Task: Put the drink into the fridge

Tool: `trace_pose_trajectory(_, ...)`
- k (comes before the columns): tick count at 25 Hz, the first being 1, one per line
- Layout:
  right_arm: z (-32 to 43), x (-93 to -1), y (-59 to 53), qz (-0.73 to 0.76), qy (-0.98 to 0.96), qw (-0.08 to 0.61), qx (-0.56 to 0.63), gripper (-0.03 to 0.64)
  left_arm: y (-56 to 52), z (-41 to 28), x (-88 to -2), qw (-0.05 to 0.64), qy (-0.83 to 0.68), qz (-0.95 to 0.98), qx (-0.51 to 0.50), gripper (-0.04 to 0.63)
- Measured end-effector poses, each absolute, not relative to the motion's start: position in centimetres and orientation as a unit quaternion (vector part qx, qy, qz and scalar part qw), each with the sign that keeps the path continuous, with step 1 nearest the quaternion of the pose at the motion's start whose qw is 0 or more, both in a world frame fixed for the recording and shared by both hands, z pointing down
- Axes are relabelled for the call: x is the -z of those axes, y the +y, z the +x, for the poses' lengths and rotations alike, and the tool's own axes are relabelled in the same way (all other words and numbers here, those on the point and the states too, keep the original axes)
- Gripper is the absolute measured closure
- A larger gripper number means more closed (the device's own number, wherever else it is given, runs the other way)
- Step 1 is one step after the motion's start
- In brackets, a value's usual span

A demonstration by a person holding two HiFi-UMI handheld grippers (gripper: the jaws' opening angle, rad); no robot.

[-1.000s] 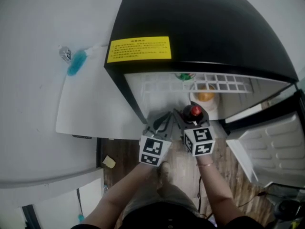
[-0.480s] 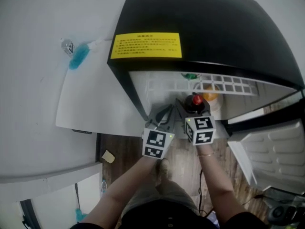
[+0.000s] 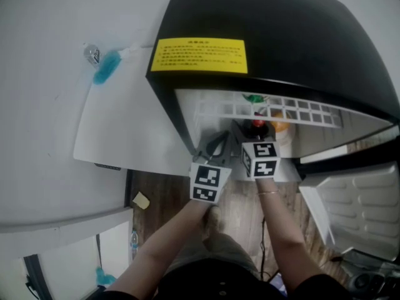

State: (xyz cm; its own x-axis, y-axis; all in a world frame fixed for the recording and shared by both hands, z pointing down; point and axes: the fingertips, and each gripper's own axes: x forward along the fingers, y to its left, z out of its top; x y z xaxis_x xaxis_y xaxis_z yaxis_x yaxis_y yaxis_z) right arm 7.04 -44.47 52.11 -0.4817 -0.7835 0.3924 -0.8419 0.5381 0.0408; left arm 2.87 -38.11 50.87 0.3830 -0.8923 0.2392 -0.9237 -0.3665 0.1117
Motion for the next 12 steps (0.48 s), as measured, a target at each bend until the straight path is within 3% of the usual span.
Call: trace_pose_trajectory(12, 6.2, -51.8, -46.6, 0.467, -0.863, 0.180, -0.066, 0.299, -38.5, 2.9, -51.2, 0.121, -0.550, 0.823, -0.070, 0.589)
